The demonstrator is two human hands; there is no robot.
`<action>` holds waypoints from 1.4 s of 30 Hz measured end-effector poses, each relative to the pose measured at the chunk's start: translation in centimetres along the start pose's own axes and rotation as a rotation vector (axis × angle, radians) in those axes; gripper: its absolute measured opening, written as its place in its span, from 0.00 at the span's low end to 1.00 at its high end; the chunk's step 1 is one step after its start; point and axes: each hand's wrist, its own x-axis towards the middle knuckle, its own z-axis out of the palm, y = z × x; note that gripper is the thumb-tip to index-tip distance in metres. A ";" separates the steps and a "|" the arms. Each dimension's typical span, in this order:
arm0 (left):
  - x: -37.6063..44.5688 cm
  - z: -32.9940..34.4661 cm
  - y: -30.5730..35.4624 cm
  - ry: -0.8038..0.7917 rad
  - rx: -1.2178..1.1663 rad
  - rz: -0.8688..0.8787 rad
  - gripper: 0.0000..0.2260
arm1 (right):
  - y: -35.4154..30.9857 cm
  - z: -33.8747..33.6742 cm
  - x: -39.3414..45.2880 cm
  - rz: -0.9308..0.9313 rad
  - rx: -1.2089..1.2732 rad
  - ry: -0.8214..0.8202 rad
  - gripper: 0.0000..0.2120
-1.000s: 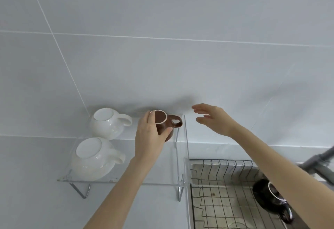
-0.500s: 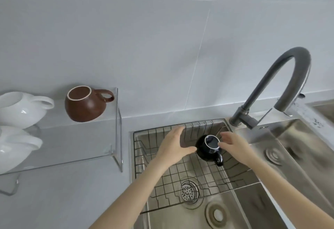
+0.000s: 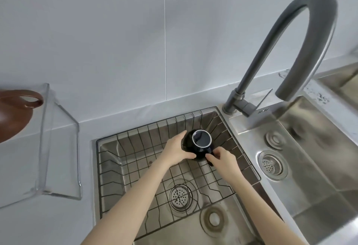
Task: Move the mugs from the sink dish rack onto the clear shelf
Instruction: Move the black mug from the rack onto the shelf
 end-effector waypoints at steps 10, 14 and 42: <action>0.4 -0.2 -0.7 0.067 -0.035 0.005 0.38 | -0.9 0.2 -0.2 -0.092 0.061 0.013 0.07; -1.5 -2.6 0.2 0.173 -0.050 0.056 0.34 | -4.0 -0.9 -1.3 -0.191 0.083 0.048 0.08; -28.8 -23.6 -6.3 0.874 -0.086 -0.035 0.29 | -29.0 10.6 -17.7 -0.733 0.108 -0.332 0.05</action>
